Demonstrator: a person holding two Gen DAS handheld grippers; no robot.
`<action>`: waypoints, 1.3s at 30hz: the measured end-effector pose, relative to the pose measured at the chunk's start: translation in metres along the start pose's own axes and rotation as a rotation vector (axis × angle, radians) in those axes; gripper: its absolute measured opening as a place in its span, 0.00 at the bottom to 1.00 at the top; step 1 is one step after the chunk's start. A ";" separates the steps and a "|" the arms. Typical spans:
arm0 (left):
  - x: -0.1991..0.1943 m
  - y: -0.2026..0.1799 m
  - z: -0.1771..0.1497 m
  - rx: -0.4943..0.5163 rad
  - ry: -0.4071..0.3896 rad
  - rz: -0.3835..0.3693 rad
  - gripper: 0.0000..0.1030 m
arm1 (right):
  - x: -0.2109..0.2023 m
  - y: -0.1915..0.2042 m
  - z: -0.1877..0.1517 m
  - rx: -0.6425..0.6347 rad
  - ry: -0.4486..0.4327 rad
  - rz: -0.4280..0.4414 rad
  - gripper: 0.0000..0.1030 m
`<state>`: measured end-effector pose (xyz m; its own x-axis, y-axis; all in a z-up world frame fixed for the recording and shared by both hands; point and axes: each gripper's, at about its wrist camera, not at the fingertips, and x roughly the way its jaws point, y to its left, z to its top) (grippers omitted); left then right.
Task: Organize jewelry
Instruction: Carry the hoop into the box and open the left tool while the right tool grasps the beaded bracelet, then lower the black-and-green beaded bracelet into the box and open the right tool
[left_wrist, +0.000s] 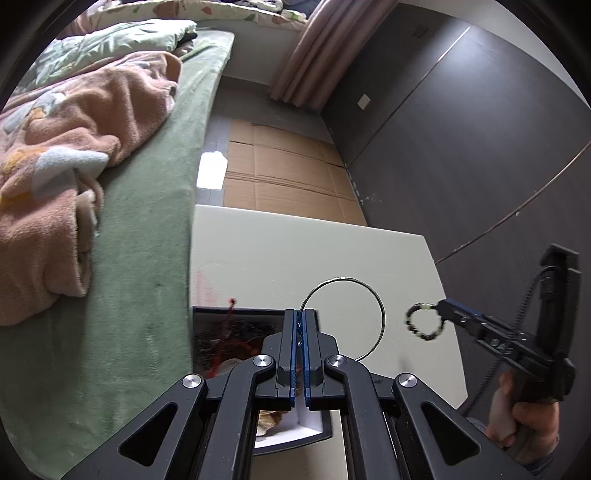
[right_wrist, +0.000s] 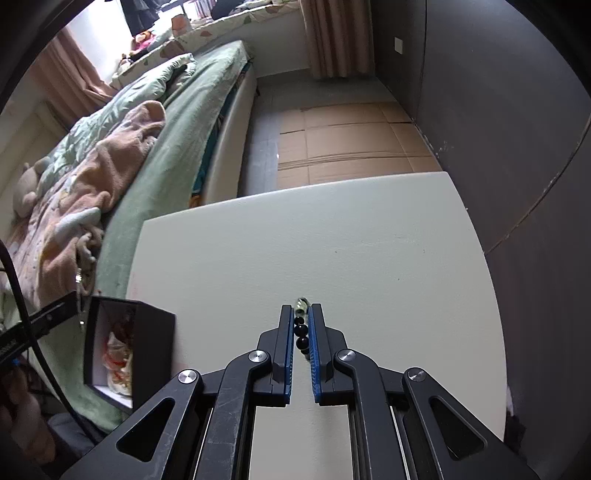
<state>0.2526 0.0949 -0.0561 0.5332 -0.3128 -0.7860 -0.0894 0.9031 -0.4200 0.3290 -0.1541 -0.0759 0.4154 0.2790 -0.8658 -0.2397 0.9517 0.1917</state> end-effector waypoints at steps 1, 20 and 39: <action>-0.002 0.004 -0.001 -0.004 -0.001 0.004 0.02 | -0.007 0.005 0.000 -0.005 -0.013 0.008 0.09; -0.034 0.053 -0.021 -0.088 -0.010 0.006 0.61 | -0.067 0.127 -0.003 -0.115 -0.104 0.196 0.09; -0.051 0.073 -0.030 -0.109 -0.061 0.022 0.64 | -0.011 0.142 -0.039 -0.026 0.066 0.270 0.39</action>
<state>0.1937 0.1678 -0.0603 0.5803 -0.2721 -0.7676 -0.1909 0.8708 -0.4530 0.2562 -0.0274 -0.0568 0.2759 0.5124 -0.8132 -0.3571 0.8402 0.4082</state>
